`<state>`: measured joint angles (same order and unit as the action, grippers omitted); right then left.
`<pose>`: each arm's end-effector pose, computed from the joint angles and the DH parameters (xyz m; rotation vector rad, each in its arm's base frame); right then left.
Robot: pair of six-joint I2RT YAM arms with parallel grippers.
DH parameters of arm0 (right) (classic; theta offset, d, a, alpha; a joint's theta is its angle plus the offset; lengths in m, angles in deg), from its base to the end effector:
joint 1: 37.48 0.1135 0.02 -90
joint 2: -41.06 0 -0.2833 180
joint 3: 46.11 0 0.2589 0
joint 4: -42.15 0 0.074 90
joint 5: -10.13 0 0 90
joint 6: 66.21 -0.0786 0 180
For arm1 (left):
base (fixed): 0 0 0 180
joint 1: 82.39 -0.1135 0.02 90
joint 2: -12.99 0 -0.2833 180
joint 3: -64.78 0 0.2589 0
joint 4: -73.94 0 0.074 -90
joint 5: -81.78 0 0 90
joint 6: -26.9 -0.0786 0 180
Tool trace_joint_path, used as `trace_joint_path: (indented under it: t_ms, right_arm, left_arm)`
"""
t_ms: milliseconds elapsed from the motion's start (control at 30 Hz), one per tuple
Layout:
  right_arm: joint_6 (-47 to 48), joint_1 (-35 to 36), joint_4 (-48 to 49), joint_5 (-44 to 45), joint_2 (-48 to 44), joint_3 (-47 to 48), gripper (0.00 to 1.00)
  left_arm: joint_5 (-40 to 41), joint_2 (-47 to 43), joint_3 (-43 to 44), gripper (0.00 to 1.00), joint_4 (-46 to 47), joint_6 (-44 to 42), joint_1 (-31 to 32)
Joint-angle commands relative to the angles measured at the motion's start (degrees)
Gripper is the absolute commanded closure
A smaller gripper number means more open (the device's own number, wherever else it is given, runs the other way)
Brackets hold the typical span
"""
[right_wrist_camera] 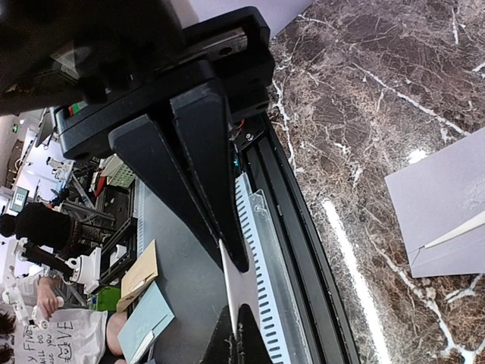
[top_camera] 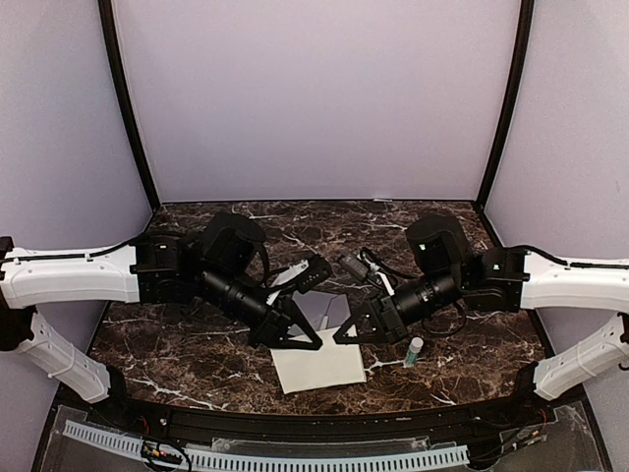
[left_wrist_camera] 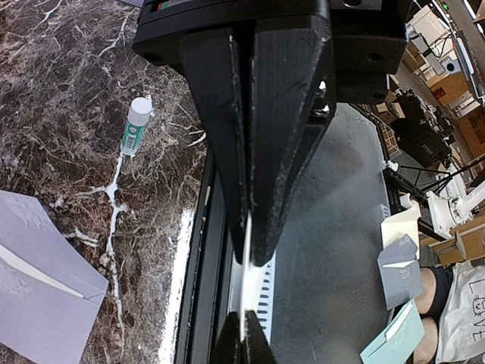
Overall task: Place the letter into the envelope and seal it
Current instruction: Fold the letter.
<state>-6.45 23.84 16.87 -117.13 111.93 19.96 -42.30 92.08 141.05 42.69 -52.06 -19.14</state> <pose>0.1038 0.2889 0.2910 -1.0846 2.1719 1.5447 0.1138 -0.3236 0.3010 1.3828 1.9496 -1.3327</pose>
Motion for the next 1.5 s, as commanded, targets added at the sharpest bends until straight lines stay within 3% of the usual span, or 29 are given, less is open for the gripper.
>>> trace_joint_path:
  t_ms: [0,33,267,367,467,567,700,800,967,1033,1133,1300,1467]
  right_arm:
    - [0.6,-0.1,0.1,3.9,-1.1,1.7,1.0]
    - [0.3,-0.2,0.1,5.3,-2.0,1.5,0.99]
    - [-6.0,-1.5,5.7,16.2,-11.8,-4.5,0.35]
    - [-10.7,-1.5,11.3,22.2,-15.9,-8.5,0.2]
    - [-16.5,-1.5,20.5,26.6,-19.4,-13.1,0.15]
    - [-20.6,-1.4,29.7,28.5,-20.9,-17.9,0.13]
    - [-22.4,-0.5,32.6,31.5,-21.6,-19.8,0.13]
    - [-24.2,0.6,35.8,33.5,-21.7,-21.1,0.14]
    - [-27.1,2.6,43.6,35.8,-18.5,-22.4,0.17]
    - [-27.6,3.2,44.5,35.9,-16.0,-21.4,0.21]
    - [-27.5,3.9,48.2,33.8,-11.1,-19.9,0.43]
    - [-26.3,5.2,50.5,31.2,-5.8,-15.9,0.51]
    - [-26.4,5.7,52.6,31.2,-4.3,-14.6,0.52]
  left_arm:
    - [-1.0,-0.2,1.8,1.0,1.1,0.0,0.2]
    - [-0.8,-0.5,1.5,1.0,1.5,0.2,0.3]
    - [4.8,-5.3,-2.3,1.0,9.8,8.2,0.2]
    - [9.8,-8.0,-6.1,1.0,18.6,13.7,0.2]
    - [18.0,-10.5,-9.4,1.0,25.8,21.6,0.2]
    - [24.0,-11.5,-11.3,1.0,29.8,28.8,0.2]
    - [30.2,-13.3,-15.1,1.0,39.6,36.5,0.2]
    - [32.4,-14.3,-19.0,1.0,49.1,39.4,0.2]
    - [33.4,-14.5,-19.9,1.0,52.1,40.5,0.2]
    - [33.4,-14.6,-20.2,1.0,53.1,40.8,0.2]
    - [33.5,-14.8,-20.6,1.0,53.6,41.1,0.2]
    - [33.5,-15.3,-20.8,1.0,53.1,41.0,0.2]
    - [33.5,-16.1,-21.5,1.0,53.5,41.3,0.2]
